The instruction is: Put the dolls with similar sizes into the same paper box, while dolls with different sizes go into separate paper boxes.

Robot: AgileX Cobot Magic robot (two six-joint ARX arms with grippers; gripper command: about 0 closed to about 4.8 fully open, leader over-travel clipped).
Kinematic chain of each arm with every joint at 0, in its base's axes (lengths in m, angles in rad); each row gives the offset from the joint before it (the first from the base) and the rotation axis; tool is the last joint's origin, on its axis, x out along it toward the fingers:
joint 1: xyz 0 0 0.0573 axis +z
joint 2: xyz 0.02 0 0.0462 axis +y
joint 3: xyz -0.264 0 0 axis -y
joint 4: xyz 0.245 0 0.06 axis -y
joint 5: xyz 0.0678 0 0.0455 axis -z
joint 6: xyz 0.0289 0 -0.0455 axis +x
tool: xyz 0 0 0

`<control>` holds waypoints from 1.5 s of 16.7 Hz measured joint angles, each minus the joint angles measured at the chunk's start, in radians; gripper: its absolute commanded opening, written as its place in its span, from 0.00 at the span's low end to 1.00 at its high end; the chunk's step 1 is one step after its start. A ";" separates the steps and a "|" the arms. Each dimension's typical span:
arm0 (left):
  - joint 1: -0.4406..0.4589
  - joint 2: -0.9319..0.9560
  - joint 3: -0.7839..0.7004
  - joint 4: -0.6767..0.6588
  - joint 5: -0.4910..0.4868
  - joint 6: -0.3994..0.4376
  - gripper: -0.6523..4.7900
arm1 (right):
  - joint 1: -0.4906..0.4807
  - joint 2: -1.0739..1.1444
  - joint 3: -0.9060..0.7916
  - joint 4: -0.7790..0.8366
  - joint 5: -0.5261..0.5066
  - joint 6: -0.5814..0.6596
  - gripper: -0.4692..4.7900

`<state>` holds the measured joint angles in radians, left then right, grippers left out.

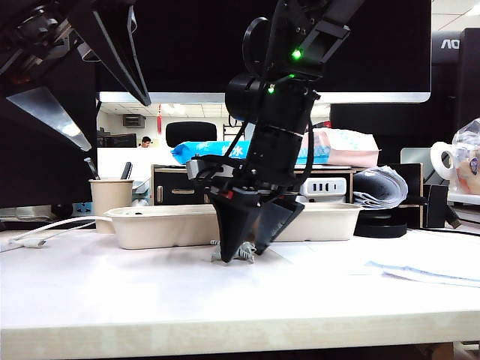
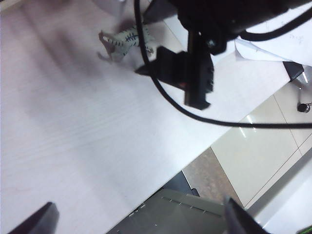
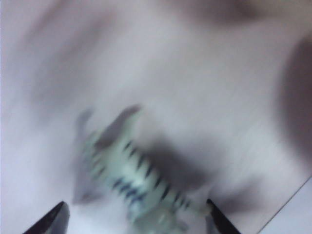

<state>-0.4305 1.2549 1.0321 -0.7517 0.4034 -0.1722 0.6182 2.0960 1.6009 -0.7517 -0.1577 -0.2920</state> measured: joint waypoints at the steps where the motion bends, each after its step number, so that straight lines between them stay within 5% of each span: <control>1: 0.000 0.000 0.000 0.000 0.000 0.000 1.00 | 0.000 0.002 0.000 0.026 0.000 0.003 0.53; 2: 0.000 0.000 0.000 0.000 0.000 0.000 1.00 | 0.000 0.002 0.000 0.039 0.000 0.003 0.50; 4: 0.000 0.000 0.000 0.000 0.000 0.000 1.00 | 0.000 0.002 0.000 0.043 0.000 0.007 0.16; 5: 0.000 0.000 0.000 0.000 0.000 0.000 1.00 | 0.000 0.001 0.000 0.043 -0.001 0.008 0.09; 19: 0.000 0.000 0.000 0.001 -0.001 0.000 1.00 | -0.050 -0.212 0.098 -0.054 0.109 0.013 0.09; 21: 0.000 0.000 0.000 0.003 -0.002 0.000 1.00 | -0.066 -0.214 0.134 -0.033 0.023 0.012 0.78; 22: 0.000 0.000 0.000 0.002 -0.014 0.000 1.00 | -0.068 -0.206 0.132 -0.025 -0.049 0.024 0.87; 25: 0.001 0.000 0.000 -0.033 -0.153 0.010 1.00 | -0.045 -0.143 0.131 0.056 -0.167 0.056 0.87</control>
<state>-0.4297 1.2549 1.0317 -0.7849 0.2508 -0.1619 0.5735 1.9526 1.7321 -0.6952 -0.3244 -0.2359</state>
